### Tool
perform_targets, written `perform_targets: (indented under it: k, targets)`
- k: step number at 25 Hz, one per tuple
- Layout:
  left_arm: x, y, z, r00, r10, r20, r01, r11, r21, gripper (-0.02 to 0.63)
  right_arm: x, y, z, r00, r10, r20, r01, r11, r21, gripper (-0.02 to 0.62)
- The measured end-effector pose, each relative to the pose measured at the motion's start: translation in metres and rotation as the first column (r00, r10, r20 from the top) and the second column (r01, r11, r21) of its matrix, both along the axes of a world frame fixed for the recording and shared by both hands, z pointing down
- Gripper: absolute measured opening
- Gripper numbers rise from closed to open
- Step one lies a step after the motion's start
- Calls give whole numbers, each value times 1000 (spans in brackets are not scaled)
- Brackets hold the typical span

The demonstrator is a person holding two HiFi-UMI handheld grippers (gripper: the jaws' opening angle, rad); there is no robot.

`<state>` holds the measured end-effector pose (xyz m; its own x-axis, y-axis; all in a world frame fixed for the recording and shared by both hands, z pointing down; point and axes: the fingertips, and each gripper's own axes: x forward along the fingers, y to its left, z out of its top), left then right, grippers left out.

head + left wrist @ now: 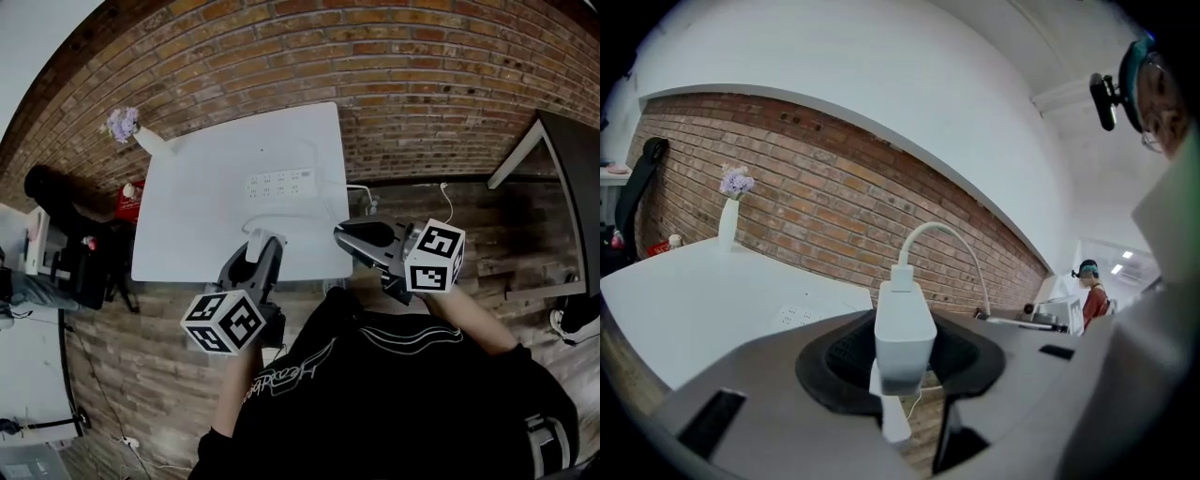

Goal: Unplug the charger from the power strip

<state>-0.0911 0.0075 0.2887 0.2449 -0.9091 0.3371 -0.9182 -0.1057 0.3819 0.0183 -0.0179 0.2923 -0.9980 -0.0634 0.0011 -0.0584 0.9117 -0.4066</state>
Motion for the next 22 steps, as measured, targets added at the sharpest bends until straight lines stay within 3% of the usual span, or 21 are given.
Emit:
perform_targets:
  k: [22]
  targets:
    - [0,6,14,1000,8,-23,-8,1000,-13,135,-2,5,13,999,1,-40,-2,1000,-12,6]
